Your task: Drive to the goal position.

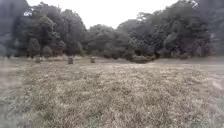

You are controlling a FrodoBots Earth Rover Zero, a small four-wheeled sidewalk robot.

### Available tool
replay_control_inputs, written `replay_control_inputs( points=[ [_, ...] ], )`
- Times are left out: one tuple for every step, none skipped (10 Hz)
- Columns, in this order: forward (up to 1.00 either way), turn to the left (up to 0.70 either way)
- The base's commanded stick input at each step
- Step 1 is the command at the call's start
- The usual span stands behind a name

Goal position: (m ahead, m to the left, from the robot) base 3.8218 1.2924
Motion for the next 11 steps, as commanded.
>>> replay_control_inputs(
  points=[
    [0.0,0.0],
    [0.0,0.0],
    [0.0,0.0],
    [0.0,0.0],
    [0.0,0.0],
    [0.0,0.0],
    [0.0,0.0],
    [0.0,0.0],
    [0.45,0.0],
    [0.45,0.0],
    [0.45,0.0]
  ],
)
